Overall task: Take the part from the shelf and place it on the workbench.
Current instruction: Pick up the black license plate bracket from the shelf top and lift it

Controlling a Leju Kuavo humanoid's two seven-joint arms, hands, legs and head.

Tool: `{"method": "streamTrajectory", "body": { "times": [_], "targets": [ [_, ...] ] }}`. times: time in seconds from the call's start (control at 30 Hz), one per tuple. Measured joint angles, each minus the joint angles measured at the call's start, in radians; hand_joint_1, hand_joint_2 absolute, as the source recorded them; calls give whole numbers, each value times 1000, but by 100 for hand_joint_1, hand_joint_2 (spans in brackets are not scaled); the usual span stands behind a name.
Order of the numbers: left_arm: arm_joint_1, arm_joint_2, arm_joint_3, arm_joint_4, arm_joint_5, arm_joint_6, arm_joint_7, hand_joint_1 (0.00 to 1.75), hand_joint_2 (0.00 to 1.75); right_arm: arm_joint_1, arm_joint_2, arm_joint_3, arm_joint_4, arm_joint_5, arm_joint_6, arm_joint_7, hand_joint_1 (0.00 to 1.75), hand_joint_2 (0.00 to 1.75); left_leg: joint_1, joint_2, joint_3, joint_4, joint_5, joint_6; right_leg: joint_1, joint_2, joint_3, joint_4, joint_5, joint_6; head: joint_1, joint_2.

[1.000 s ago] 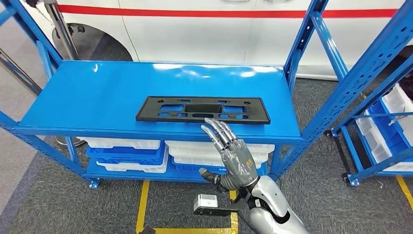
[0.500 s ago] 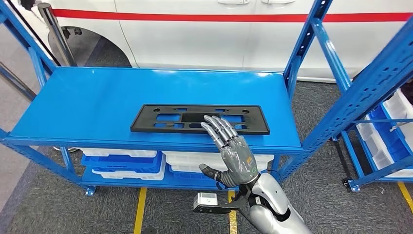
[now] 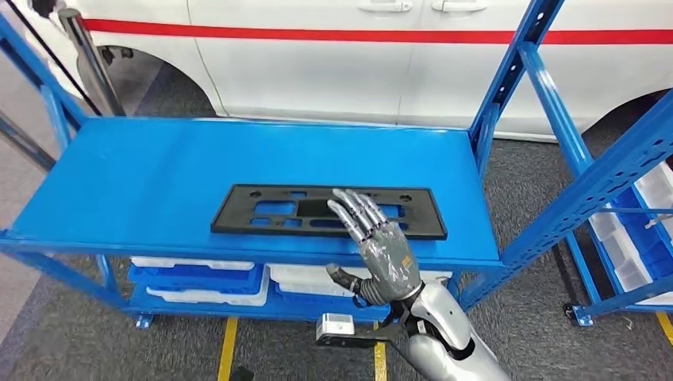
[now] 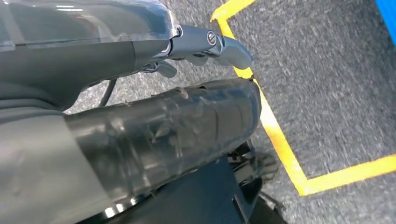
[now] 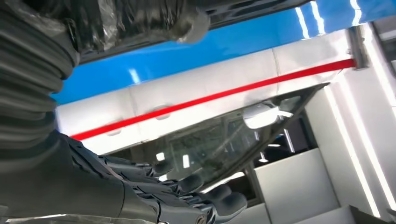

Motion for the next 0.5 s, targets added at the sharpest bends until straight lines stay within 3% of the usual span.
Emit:
{"method": "streamTrajectory", "body": {
  "times": [0.07,0.13,0.2,0.23,0.27,0.3,0.4,0.43,0.5],
  "targets": [
    [-2,0,0,0,0,1,0,0,0,-1,-2,0,0,1,0,1,121,175,0,2,5,-1,-9,-10,-5,2,11,-12,-8,-10,0,0],
    [-3,1,0,0,0,2,0,0,0,-3,-2,0,0,3,1,1,129,175,0,2,-16,54,-37,-20,-11,0,30,-24,-13,-21,-2,0],
    [-3,1,-1,0,0,2,0,0,0,-5,-3,0,1,3,3,1,133,175,3,3,-91,182,-81,-26,-9,-3,41,-27,-22,-29,-4,0],
    [-1,1,-1,0,0,2,0,0,0,-5,-3,1,2,4,4,1,128,175,3,3,-133,244,-94,-29,-8,-3,46,-27,-27,-30,-4,0],
    [1,1,-1,0,0,2,0,0,0,-4,-3,1,2,4,4,1,124,175,4,3,-163,277,-88,-30,-8,-2,52,-27,-32,-30,-4,0],
    [2,1,-1,0,0,2,0,0,0,-4,-3,1,3,5,5,1,119,175,4,3,-175,273,-61,-30,-7,0,60,-27,-38,-30,-4,0],
    [4,2,-1,0,0,3,0,0,0,-5,-3,2,4,6,8,2,36,175,2,2,-129,103,70,-20,-6,3,86,-26,-59,-22,-4,0],
    [3,2,-1,0,1,4,0,0,0,-5,-3,2,5,7,9,2,7,175,0,2,-111,53,88,-15,-5,4,87,-24,-64,-18,-4,0],
    [1,2,-1,0,1,5,1,0,0,-5,-4,3,6,10,11,4,0,175,-5,1,-99,21,83,-6,-3,4,84,-23,-68,-8,-3,0]
  ]
}}
